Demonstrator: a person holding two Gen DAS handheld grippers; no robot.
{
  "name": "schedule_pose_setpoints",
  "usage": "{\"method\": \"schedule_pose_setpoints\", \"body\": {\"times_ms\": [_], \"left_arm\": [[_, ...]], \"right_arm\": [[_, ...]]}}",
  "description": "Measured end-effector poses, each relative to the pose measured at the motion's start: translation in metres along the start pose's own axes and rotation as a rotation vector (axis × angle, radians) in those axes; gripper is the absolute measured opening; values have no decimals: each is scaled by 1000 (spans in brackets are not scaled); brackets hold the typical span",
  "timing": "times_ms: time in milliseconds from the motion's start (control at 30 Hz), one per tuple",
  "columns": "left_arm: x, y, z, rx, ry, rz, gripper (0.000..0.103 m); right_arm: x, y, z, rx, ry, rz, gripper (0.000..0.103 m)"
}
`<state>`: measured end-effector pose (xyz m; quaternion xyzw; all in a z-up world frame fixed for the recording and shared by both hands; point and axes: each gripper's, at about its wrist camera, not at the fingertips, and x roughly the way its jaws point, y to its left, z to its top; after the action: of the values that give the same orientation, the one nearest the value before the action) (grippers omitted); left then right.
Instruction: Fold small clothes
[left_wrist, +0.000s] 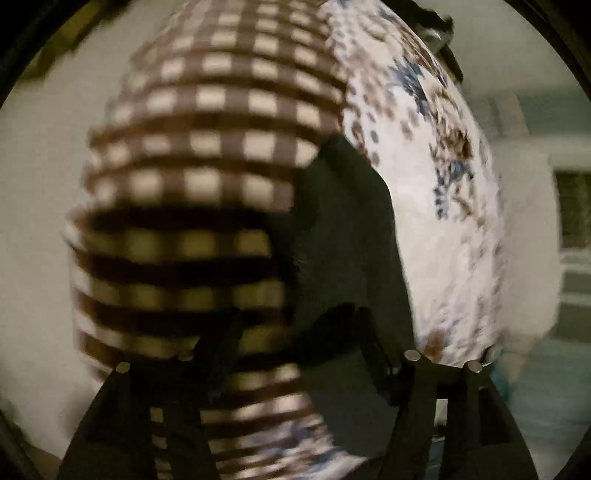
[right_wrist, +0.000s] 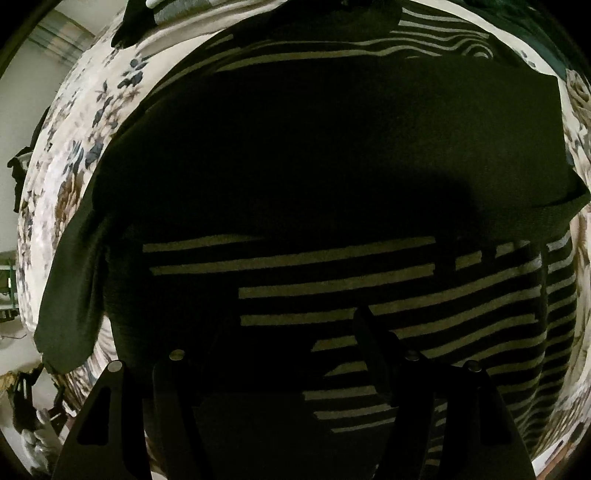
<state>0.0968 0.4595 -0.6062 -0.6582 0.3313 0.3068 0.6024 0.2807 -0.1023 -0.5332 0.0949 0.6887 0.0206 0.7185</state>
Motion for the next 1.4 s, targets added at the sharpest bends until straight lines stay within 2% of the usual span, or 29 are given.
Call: {"method": "schedule_pose_setpoints", "body": {"times_ms": [67, 133, 167, 200, 233, 267, 367, 500, 633, 700, 833, 1000, 1067, 1133, 1267, 1333, 1400], "left_arm": [[11, -6, 0, -19, -20, -10, 60], [18, -17, 2, 6, -97, 71, 59], [19, -25, 3, 31, -144, 126, 44], [20, -35, 3, 71, -185, 196, 18], [21, -44, 4, 107, -207, 244, 9], [20, -54, 4, 139, -227, 267, 3], [4, -79, -1, 223, -298, 285, 2], [-20, -120, -16, 353, -345, 266, 2], [-33, -189, -65, 574, -362, 211, 2], [-32, -227, -106, 701, -339, 174, 2], [0, -304, -226, 961, -223, 80, 2], [64, -356, -409, 1171, 37, -47, 2], [91, -364, -489, 1266, 147, -83, 2], [113, -363, -553, 1332, 240, -90, 2], [159, -346, -640, 1414, 417, -24, 4], [171, -335, -657, 1426, 478, 16, 5], [171, -329, -660, 1436, 484, 37, 10]], "right_arm": [[-2, 3, 0, -8, -2, -7, 68], [-7, 7, 2, -23, -20, -47, 68], [-9, 11, 4, -32, -27, -92, 72], [-11, 16, 9, -48, -36, -171, 81], [-11, 20, 13, -57, -46, -230, 84], [-16, 21, 18, -58, -69, -291, 84], [-31, 16, 33, -37, -123, -371, 85], [-42, 6, 53, 24, -142, -331, 85], [-47, -21, 64, 75, -156, -256, 85], [-47, -42, 64, 105, -144, -216, 85], [-57, -93, 55, 170, -129, -169, 85], [-86, -159, 41, 228, -148, -197, 85], [-97, -191, 39, 256, -152, -206, 85], [-105, -223, 40, 272, -159, -226, 85], [-113, -268, 42, 236, -136, -269, 85], [-118, -284, 43, 221, -124, -253, 85], [-124, -296, 44, 215, -115, -220, 85]]}}
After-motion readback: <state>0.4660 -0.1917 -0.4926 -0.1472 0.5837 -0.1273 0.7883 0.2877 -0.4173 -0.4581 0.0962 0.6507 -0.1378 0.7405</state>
